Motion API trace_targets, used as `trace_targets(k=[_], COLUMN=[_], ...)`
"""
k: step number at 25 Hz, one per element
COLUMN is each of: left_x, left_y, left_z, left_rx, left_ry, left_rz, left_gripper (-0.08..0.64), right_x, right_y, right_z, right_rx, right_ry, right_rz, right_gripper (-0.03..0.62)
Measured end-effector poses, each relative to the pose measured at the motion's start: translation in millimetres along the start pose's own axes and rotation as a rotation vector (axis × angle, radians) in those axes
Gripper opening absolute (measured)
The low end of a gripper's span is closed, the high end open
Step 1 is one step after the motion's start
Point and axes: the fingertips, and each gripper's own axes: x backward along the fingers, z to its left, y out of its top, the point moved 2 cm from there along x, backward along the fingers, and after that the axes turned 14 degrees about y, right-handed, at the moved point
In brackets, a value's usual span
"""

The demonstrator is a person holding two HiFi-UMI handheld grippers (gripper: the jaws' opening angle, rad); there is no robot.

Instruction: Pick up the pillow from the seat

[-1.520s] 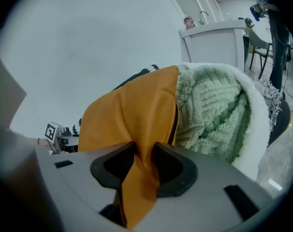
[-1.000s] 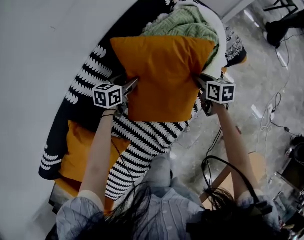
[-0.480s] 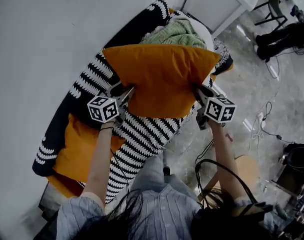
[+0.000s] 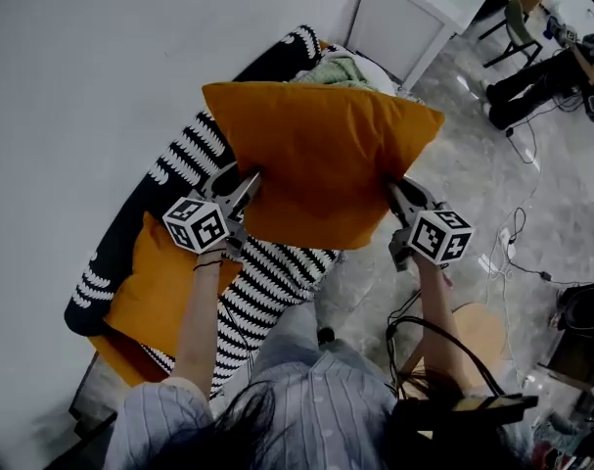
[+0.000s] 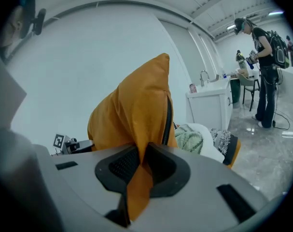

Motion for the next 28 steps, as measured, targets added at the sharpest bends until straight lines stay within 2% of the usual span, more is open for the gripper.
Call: trace_targets(k=[4,10,15,21,28], left_x=[36,90,129,145,206], left_y=[-9,-35,-60,-83,-106], left_z=[-33,-87,-120,-139,-182], left_rx=[-0.05,-0.078,-0.088,-0.106,-0.116], left_ry=[0.002,0.02,0.035,0.046,0.071], left_rz=[0.033,0.05,0.034,0.023,0.0], left_gripper=[0.176,0.176,0.178,0.178,0.178], right_x=[39,101,149,179,235], right_y=[-9,-26,-53,-76,-101], right_z=[22,45,67,70,105], right_rx=[0.005,-0.011,-0.011,-0.009,-0.014], right_ry=[-0.006,0.004,0.014,0.02,0.044], right_rz=[-0.034,-0.052,-0.058,-0.074,-0.106], right_gripper=[0.06,0.06,0.06,0.06,0.06])
